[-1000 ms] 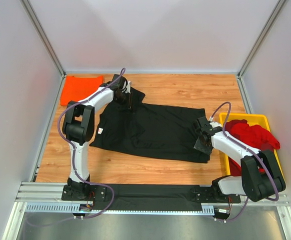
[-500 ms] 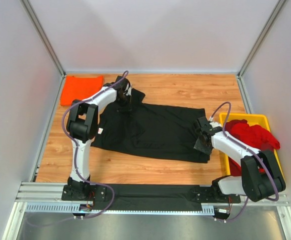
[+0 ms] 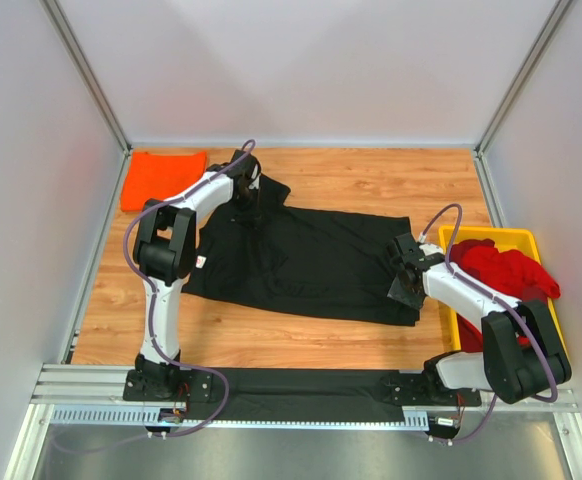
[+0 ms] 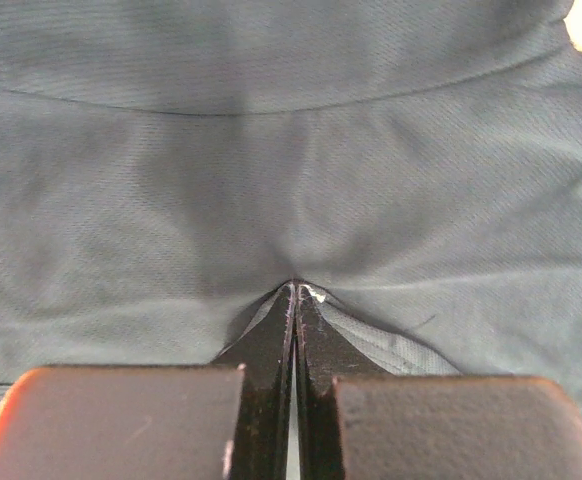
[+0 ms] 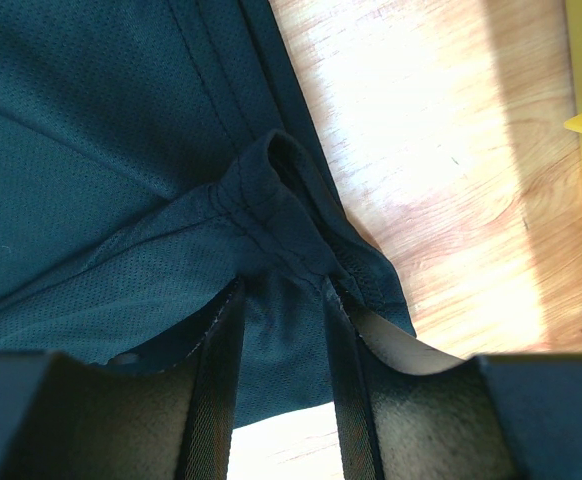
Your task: Fold and stack the t-shirts
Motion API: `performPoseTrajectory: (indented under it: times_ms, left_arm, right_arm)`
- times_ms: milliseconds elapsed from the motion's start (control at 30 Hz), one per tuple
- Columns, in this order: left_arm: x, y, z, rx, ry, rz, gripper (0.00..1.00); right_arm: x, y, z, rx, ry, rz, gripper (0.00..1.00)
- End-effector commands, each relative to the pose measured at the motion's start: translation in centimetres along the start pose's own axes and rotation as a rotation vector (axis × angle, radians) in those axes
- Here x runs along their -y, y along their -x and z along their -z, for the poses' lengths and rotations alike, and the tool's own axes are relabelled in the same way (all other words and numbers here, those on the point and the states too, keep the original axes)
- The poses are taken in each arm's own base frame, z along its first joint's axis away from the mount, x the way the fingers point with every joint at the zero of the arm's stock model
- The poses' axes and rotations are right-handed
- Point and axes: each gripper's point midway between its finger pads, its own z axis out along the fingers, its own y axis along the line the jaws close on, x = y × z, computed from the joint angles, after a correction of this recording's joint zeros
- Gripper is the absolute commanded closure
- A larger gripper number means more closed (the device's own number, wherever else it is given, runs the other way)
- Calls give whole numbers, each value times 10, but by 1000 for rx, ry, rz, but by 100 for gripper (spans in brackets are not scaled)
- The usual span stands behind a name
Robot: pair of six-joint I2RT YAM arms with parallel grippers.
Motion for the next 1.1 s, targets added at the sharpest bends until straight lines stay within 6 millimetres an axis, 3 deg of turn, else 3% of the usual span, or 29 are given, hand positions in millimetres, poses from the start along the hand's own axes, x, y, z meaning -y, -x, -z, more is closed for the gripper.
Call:
performPoseTrajectory:
  times_ms: [0, 500, 833, 867, 967, 1067]
  left_arm:
    - [4, 23, 21, 88, 21, 30, 100]
    - [-7, 29, 24, 136, 88, 102, 100]
    - [-1, 29, 28, 128, 61, 117, 100]
    - [3, 29, 31, 123, 41, 113, 97]
    - [11, 35, 49, 148, 4, 97, 70]
    - [15, 46, 67, 190, -19, 67, 47]
  right_arm:
    - [8, 0, -7, 13, -33, 3, 62]
    - [8, -1, -8, 4, -41, 8, 62]
    - [8, 0, -7, 8, -39, 2, 62]
    - [6, 1, -6, 9, -26, 14, 62]
    - [-14, 5, 8, 5, 106, 80, 59]
    - [-42, 34, 49, 95, 281, 95, 54]
